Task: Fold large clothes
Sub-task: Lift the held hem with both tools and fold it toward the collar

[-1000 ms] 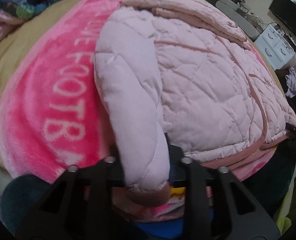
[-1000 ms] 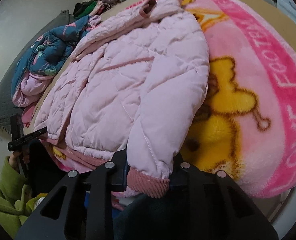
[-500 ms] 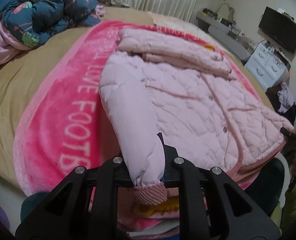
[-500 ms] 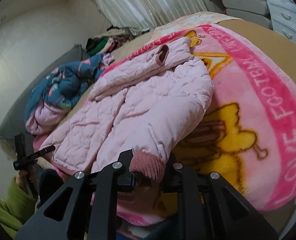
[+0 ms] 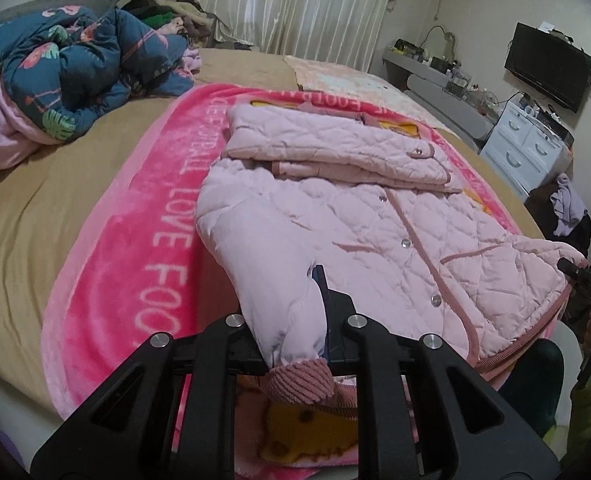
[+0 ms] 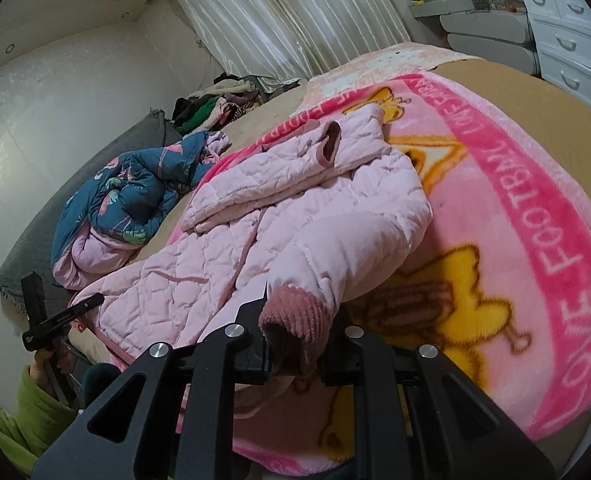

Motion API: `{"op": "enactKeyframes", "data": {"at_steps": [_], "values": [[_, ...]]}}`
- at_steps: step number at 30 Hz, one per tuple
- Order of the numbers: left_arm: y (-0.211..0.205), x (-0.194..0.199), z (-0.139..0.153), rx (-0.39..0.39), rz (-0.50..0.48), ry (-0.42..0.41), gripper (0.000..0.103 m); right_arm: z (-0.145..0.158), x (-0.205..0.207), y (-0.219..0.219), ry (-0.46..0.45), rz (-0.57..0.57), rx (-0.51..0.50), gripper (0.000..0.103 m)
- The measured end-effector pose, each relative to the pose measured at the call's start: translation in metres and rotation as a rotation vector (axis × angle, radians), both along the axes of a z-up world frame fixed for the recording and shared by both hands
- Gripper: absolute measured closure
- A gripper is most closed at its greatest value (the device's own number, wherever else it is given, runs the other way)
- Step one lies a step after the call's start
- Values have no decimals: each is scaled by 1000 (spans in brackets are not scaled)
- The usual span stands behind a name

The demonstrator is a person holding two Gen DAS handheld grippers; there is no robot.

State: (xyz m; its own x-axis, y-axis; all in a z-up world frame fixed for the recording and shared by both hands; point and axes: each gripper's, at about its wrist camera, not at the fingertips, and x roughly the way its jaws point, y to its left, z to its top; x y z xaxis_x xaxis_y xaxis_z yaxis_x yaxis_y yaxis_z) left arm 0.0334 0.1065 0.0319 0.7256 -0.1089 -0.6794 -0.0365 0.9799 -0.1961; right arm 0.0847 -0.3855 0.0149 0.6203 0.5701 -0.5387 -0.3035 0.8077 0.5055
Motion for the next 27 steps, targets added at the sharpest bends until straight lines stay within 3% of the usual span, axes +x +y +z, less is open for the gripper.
{"op": "enactKeyframes", "data": {"at_steps": [27], "values": [[9, 45, 57, 49, 43, -137, 94, 70, 46, 6, -143, -38, -6, 88]]}}
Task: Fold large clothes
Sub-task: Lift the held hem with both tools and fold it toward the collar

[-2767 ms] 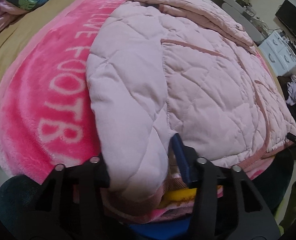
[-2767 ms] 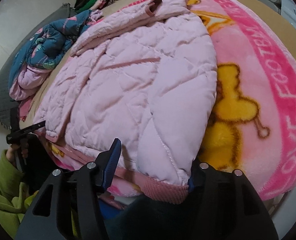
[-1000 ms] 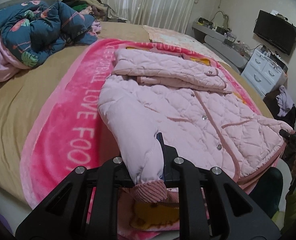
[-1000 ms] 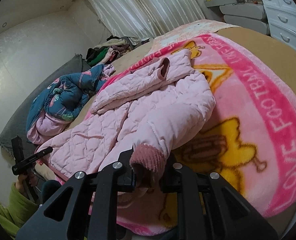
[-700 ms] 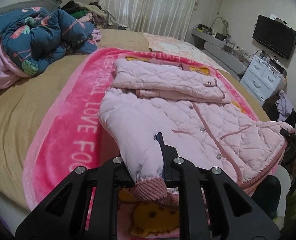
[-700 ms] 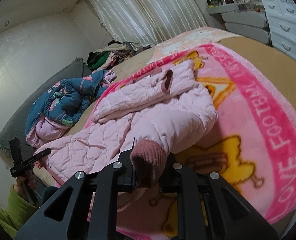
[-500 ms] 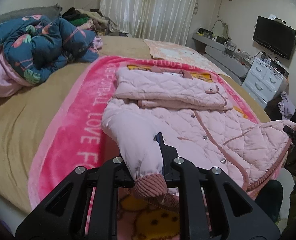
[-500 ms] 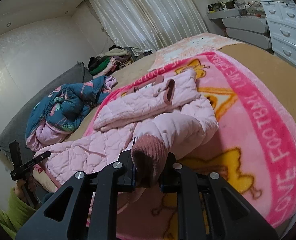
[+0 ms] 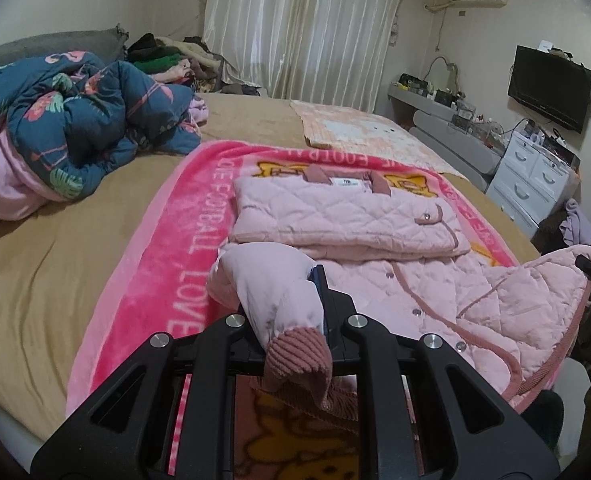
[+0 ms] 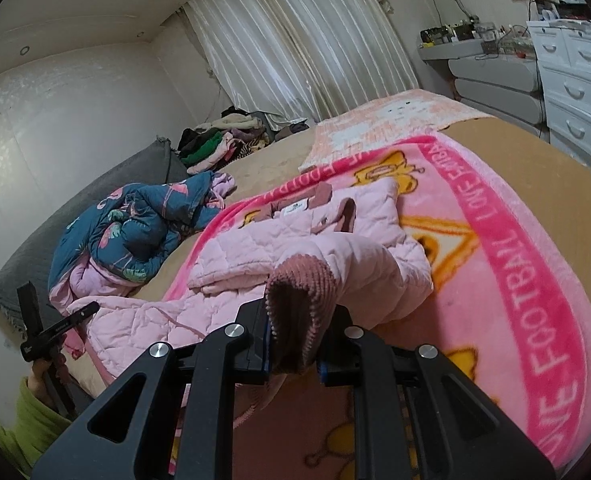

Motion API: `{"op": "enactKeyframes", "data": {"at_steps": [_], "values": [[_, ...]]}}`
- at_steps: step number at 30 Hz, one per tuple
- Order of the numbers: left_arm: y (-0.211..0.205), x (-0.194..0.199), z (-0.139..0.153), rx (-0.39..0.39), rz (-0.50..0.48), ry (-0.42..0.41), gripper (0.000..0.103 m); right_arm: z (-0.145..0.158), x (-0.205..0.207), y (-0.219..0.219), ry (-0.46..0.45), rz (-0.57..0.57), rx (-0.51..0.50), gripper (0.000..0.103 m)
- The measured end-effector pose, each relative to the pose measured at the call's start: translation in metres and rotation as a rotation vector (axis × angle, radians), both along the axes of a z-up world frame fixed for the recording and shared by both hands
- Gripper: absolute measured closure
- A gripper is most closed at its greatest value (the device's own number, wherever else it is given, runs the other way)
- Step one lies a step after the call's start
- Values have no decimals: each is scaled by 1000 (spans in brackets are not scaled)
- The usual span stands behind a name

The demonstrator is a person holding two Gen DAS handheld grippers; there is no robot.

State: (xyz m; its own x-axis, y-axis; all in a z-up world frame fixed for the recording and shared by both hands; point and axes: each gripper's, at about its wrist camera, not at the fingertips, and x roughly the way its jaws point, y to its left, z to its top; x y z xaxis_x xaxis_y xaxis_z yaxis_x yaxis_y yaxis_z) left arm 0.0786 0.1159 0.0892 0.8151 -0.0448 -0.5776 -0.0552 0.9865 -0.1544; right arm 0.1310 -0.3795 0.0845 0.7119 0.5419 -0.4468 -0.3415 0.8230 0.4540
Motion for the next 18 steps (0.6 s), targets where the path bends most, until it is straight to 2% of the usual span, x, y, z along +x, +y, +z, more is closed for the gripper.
{"op": "enactKeyframes", "data": {"at_steps": [10, 18], "values": [[6, 30, 21, 6, 7, -36, 94, 21, 28, -3, -24, -16, -3, 88], [22, 60, 34, -34, 23, -42, 93, 36, 59, -3, -17, -32, 10, 88]]}}
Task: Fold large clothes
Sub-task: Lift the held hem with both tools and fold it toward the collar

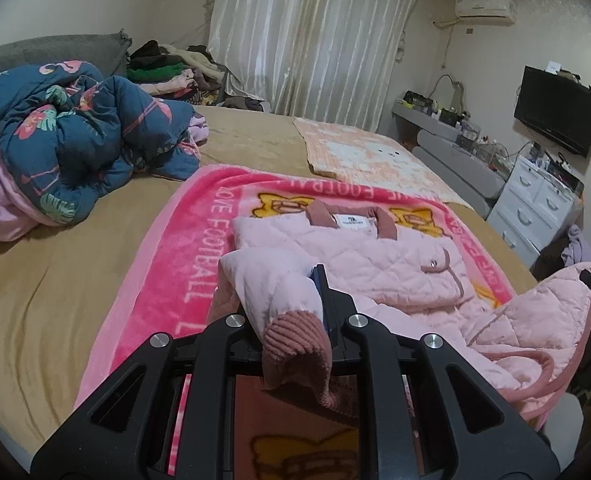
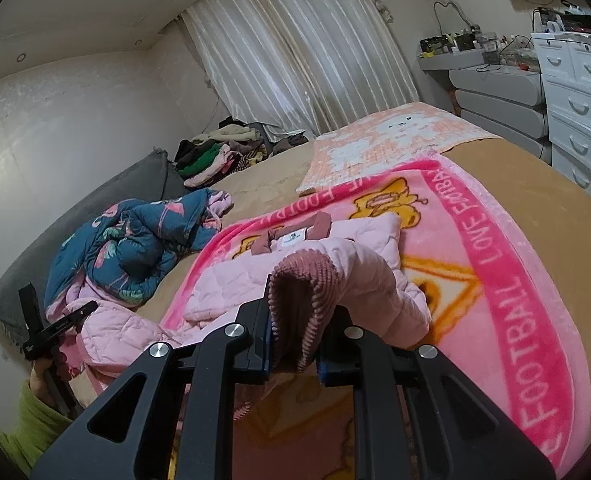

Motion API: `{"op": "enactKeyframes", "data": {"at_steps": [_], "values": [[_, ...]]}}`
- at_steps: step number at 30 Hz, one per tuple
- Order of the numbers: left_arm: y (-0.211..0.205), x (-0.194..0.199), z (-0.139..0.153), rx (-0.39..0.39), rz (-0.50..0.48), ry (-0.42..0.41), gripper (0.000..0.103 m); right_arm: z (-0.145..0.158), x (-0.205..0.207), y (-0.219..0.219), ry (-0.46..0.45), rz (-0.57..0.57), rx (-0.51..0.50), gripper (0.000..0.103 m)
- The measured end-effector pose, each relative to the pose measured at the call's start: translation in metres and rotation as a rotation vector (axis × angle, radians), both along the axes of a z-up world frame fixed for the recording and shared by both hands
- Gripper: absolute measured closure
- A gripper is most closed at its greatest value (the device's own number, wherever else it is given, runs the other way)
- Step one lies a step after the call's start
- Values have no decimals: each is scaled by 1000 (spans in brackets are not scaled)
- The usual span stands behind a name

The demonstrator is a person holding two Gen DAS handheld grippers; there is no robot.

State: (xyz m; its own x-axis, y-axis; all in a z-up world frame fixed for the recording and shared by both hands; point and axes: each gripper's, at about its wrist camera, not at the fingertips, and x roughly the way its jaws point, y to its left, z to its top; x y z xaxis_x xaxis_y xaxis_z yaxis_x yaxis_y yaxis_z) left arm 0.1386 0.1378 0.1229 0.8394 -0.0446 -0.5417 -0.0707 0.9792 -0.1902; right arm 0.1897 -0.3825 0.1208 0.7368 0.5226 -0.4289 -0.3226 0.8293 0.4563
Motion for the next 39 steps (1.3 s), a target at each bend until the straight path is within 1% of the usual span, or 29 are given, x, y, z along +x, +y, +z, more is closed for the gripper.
{"op": "enactKeyframes", "data": {"at_steps": [7, 14, 17, 25, 32, 39], "values": [[12, 21, 17, -51, 20, -40, 93, 19, 25, 5, -32, -6, 1, 88], [17, 46, 37, -50, 34, -73, 93, 42, 54, 11, -72, -9, 8, 89], [17, 58, 39, -36, 46, -78, 93, 45, 68, 13, -81, -18, 17, 88], [17, 86, 22, 14, 62, -51, 93, 30, 102, 13, -31, -36, 33, 88], [15, 106, 5, 40, 61, -19, 93, 5, 130, 10, 48, -62, 40, 88], [15, 125, -17, 63, 74, 23, 93, -16, 147, 13, 88, -71, 35, 88]]}}
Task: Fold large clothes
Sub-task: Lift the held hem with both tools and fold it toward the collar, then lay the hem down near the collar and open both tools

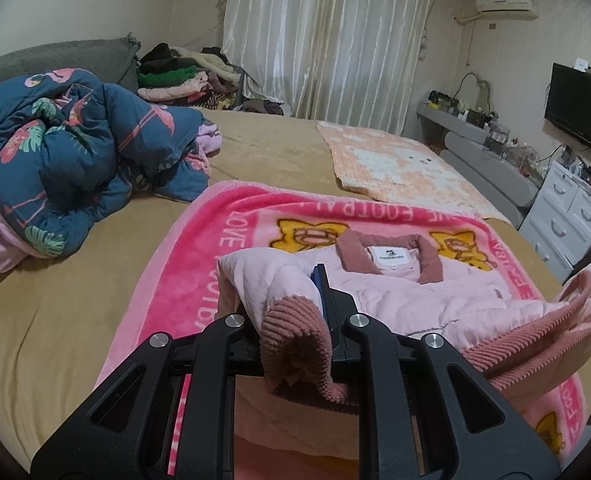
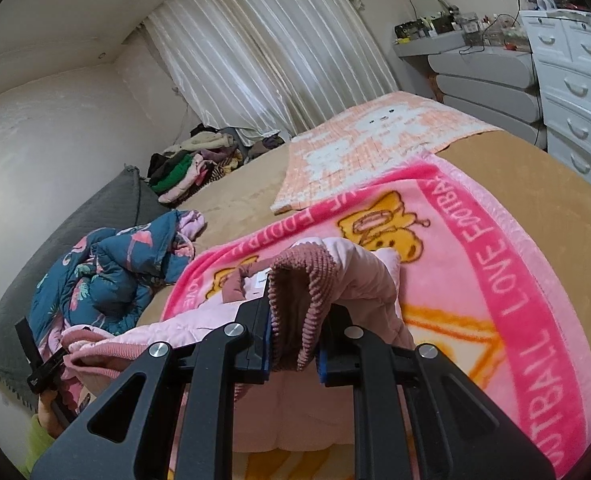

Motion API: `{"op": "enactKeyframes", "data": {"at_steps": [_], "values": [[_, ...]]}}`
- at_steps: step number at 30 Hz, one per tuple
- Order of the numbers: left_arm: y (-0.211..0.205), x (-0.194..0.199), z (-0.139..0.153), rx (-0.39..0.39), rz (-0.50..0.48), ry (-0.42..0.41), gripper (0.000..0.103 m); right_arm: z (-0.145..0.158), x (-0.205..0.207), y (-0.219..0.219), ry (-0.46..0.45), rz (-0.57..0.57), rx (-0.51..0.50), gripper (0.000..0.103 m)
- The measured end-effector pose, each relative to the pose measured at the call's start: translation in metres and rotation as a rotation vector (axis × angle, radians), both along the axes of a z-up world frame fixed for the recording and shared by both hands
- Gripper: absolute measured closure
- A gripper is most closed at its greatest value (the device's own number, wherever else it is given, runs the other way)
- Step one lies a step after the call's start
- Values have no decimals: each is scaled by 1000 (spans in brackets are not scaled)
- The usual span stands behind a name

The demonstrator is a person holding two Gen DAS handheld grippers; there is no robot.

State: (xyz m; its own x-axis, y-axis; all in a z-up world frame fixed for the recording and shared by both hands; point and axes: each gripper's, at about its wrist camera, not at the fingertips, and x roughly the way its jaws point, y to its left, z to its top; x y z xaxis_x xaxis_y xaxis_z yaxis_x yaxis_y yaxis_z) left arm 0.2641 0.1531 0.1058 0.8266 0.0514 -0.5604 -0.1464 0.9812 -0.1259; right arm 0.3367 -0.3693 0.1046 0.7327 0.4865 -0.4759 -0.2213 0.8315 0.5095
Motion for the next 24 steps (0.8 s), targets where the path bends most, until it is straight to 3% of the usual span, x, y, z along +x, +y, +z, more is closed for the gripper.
{"op": "enactKeyframes", "data": {"at_steps": [17, 24], "values": [[6, 37, -50, 33, 32, 89, 91, -50, 48, 3, 105, -10, 4, 84], [6, 48, -61, 39, 33, 107, 91, -56, 58, -3, 120, 38, 103, 67]]}}
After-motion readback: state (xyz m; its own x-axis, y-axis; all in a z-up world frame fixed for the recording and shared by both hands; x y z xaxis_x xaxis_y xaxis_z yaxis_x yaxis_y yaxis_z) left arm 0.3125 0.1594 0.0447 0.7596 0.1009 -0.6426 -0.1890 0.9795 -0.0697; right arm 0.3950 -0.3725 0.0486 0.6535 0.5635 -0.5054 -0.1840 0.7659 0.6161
